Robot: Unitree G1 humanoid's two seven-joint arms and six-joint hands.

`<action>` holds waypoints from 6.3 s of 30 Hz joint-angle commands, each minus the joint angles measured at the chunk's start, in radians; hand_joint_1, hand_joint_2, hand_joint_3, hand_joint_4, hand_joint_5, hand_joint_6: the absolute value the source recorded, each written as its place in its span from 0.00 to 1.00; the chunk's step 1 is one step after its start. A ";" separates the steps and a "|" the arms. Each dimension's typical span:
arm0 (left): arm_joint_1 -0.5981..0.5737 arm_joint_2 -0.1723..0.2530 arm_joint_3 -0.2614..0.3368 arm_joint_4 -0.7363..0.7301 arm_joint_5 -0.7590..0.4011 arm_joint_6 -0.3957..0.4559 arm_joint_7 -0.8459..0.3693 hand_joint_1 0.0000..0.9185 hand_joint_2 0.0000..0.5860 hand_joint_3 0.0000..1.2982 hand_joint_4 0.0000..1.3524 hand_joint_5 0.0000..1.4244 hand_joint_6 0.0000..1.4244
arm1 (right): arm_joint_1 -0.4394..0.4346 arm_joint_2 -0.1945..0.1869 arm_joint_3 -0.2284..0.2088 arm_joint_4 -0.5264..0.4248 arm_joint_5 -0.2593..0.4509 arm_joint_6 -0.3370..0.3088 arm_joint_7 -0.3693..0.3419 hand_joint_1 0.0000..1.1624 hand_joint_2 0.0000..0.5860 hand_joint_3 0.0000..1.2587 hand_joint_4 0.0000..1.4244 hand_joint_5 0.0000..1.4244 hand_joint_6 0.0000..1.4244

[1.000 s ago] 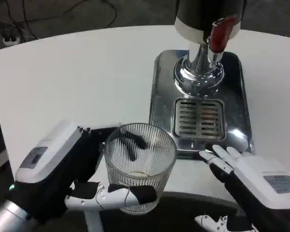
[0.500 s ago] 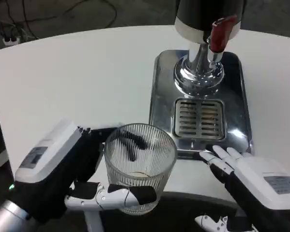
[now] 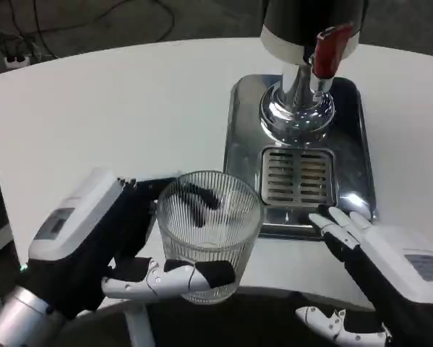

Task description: Grasp the cup under the faucet to collect the drink, then remove the cup.

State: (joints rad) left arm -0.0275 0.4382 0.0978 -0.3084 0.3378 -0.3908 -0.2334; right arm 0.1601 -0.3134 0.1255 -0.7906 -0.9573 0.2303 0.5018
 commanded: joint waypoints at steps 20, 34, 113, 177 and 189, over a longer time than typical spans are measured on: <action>-0.457 -0.025 -0.169 0.525 0.151 -0.086 0.196 0.60 0.17 0.79 0.87 0.98 1.00 | 0.069 0.050 -0.123 -0.110 0.024 0.021 -0.008 0.40 0.60 0.07 0.00 0.00 0.00; -0.777 -0.045 -0.297 1.054 0.263 -0.169 0.423 0.60 0.17 0.79 0.87 0.98 1.00 | 0.099 0.053 -0.156 -0.157 0.051 0.023 0.005 0.39 0.60 0.07 0.00 0.00 0.00; -1.066 -0.100 -0.492 1.350 0.280 -0.189 0.525 0.28 0.17 0.20 0.14 0.26 0.31 | 0.113 0.021 -0.225 -0.133 0.146 0.037 -0.006 0.38 0.61 0.08 0.00 0.00 0.00; -1.130 -0.089 -0.142 0.751 -0.522 0.407 -0.439 0.00 0.23 0.15 0.11 0.19 0.16 | 0.125 0.039 -0.232 -0.196 0.165 0.029 -0.037 0.38 0.61 0.10 0.00 0.00 0.00; -1.138 -0.117 -0.176 0.784 -0.454 0.342 -0.453 0.00 0.24 0.15 0.11 0.19 0.17 | 0.136 0.036 -0.244 -0.196 0.182 0.029 -0.041 0.38 0.61 0.10 0.00 0.00 0.00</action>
State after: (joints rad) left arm -1.1480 0.3241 -0.0641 0.4645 -0.1428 -0.0155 -0.6760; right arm 0.2833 -0.2797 -0.1124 -0.9769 -0.7816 0.2700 0.4713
